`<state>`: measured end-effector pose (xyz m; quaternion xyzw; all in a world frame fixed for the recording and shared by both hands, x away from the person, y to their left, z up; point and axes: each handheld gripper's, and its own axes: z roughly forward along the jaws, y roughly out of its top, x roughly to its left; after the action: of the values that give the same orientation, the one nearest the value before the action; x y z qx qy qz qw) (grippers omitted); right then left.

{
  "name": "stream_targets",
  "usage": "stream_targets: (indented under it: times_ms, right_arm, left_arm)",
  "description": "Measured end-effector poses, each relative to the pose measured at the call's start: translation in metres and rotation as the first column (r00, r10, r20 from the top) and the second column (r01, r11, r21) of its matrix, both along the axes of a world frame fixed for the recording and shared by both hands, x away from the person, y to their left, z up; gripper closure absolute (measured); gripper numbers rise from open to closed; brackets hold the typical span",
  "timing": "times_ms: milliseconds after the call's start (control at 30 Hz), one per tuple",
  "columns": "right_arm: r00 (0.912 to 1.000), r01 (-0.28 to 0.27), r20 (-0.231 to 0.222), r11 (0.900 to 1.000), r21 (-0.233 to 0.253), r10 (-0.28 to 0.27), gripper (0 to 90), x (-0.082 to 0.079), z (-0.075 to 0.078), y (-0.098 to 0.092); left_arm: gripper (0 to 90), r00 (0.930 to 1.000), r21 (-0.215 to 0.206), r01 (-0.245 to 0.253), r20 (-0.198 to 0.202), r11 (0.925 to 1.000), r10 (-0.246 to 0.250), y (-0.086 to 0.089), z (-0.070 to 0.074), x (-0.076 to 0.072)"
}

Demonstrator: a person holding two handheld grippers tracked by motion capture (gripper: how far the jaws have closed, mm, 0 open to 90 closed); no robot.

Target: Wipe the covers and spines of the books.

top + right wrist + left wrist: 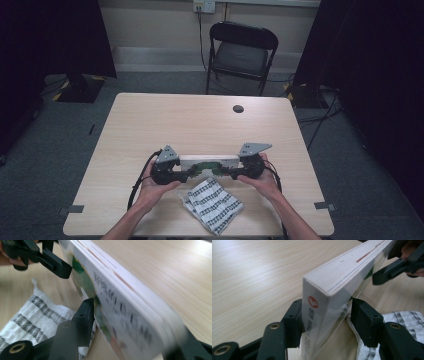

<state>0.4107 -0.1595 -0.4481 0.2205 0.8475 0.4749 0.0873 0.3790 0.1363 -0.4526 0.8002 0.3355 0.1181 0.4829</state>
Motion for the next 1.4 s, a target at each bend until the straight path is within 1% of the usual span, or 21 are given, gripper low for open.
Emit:
stream_targets:
  times_ms: [67, 133, 233, 300, 400, 467, 567, 633, 667, 700, 733, 800, 833, 867, 1000, 1100, 1167, 1267, 1300, 1367, 1400]
  right_arm:
    - [0.9995, -0.027, -0.019, 1.000, -0.004, 0.027, 50.4, 0.002, -0.003, 0.005]
    - [0.9991, -0.038, -0.018, 0.999, -0.005, 0.038, 51.6, 0.003, -0.004, 0.006]
    - [0.9991, -0.041, -0.012, 0.999, -0.009, 0.041, 51.6, 0.003, -0.004, 0.005]
    - [0.9991, -0.041, -0.014, 0.999, -0.007, 0.041, 51.6, 0.004, -0.004, 0.005]
    - [0.9990, -0.042, -0.015, 0.999, -0.007, 0.042, 51.7, 0.004, -0.003, 0.005]
    - [0.9991, -0.040, -0.014, 0.999, -0.004, 0.040, 51.6, 0.004, -0.003, 0.004]
    - [0.9995, -0.026, -0.018, 1.000, 0.006, 0.026, 50.7, 0.004, -0.002, 0.003]
    - [0.9994, -0.028, -0.022, 1.000, 0.011, 0.028, 51.4, 0.004, -0.002, 0.002]
    - [0.9992, -0.030, -0.025, 0.999, 0.013, 0.031, 51.7, 0.004, -0.002, 0.002]
    - [0.9992, -0.030, -0.027, 0.999, 0.013, 0.030, 51.8, 0.004, -0.002, 0.002]
    - [0.9992, -0.030, -0.027, 0.999, 0.013, 0.031, 51.9, 0.004, -0.002, 0.002]
    - [0.9991, -0.031, -0.028, 0.999, 0.014, 0.032, 52.2, 0.004, -0.002, 0.002]
    - [0.9991, -0.030, -0.029, 0.999, 0.014, 0.030, 52.0, 0.004, -0.002, 0.002]
    - [0.9992, -0.028, -0.029, 1.000, 0.015, 0.028, 51.3, 0.004, -0.002, 0.002]
    - [0.9990, -0.025, -0.036, 1.000, 0.013, 0.025, 50.8, 0.004, -0.004, 0.002]
    - [0.9990, -0.025, -0.037, 1.000, 0.014, 0.025, 50.6, 0.004, -0.004, 0.002]
    - [0.9990, -0.025, -0.036, 1.000, 0.014, 0.025, 50.4, 0.004, -0.004, 0.002]
    - [0.9991, -0.024, -0.034, 1.000, 0.014, 0.024, 50.3, 0.004, -0.004, 0.002]
    - [0.9991, -0.024, -0.034, 1.000, 0.014, 0.025, 50.3, 0.004, -0.004, 0.001]
    - [0.9992, -0.023, -0.033, 1.000, 0.014, 0.023, 50.1, 0.004, -0.004, 0.002]
    - [0.9992, -0.022, -0.033, 1.000, 0.014, 0.023, 49.9, 0.004, -0.004, 0.002]
  left_arm:
    - [43.9, 1.0000, 0.002, -0.007, 0.001, 1.0000, 0.007, 0.000, 0.000, -0.001]
    - [43.0, 0.9999, -0.014, -0.012, -0.012, 0.9998, 0.012, 0.001, 0.000, 0.000]
    - [36.5, 0.9994, 0.015, -0.024, -0.025, 0.9996, 0.024, 0.004, 0.001, -0.001]
    - [31.2, 0.9984, 0.029, -0.015, -0.053, 0.9995, 0.017, 0.008, 0.003, -0.003]
    - [29.8, 0.9976, 0.030, -0.018, -0.066, 0.9994, 0.020, 0.013, 0.005, -0.007]
    - [29.1, 0.9962, 0.033, -0.026, -0.082, 0.9991, 0.028, 0.022, 0.008, -0.012]
    - [29.7, 0.9960, 0.016, -0.017, -0.088, 0.9997, 0.018, 0.027, 0.009, -0.020]
    - [29.3, 0.9960, -0.016, 0.032, -0.083, 0.9994, -0.033, 0.031, 0.008, -0.024]
    - [30.0, 0.9954, -0.012, 0.042, -0.086, 0.9991, -0.042, 0.031, 0.008, -0.027]
    - [29.5, 0.9940, -0.021, 0.071, -0.082, 0.9973, -0.072, 0.031, 0.006, -0.028]
    - [31.4, 0.9928, -0.021, 0.079, -0.088, 0.9966, -0.081, 0.029, 0.005, -0.030]
    - [37.0, 0.9871, -0.022, 0.118, -0.107, 0.9928, -0.120, 0.025, 0.001, -0.033]
    - [42.1, 0.9848, -0.006, 0.142, -0.099, 0.9898, -0.142, 0.019, -0.002, -0.037]
    - [45.7, 0.9839, 0.003, 0.150, -0.099, 0.9886, -0.149, 0.015, -0.003, -0.038]
    - [45.2, 0.9778, 0.015, 0.185, -0.103, 0.9827, -0.182, -0.001, -0.007, -0.039]
    - [43.7, 0.9754, 0.047, 0.192, -0.119, 0.9802, -0.186, -0.014, -0.013, -0.038]
    - [40.4, 0.9731, 0.071, 0.204, -0.124, 0.9764, -0.194, -0.020, -0.016, -0.038]
    - [41.7, 0.9666, 0.097, 0.233, -0.132, 0.9675, -0.220, -0.028, -0.021, -0.040]
    - [44.0, 0.9648, 0.117, 0.244, -0.130, 0.9627, -0.229, -0.030, -0.023, -0.041]
    - [45.7, 0.9670, 0.136, 0.242, -0.116, 0.9608, -0.227, -0.033, -0.027, -0.043]
    - [45.3, 0.9676, 0.126, 0.236, -0.123, 0.9636, -0.220, -0.034, -0.029, -0.044]
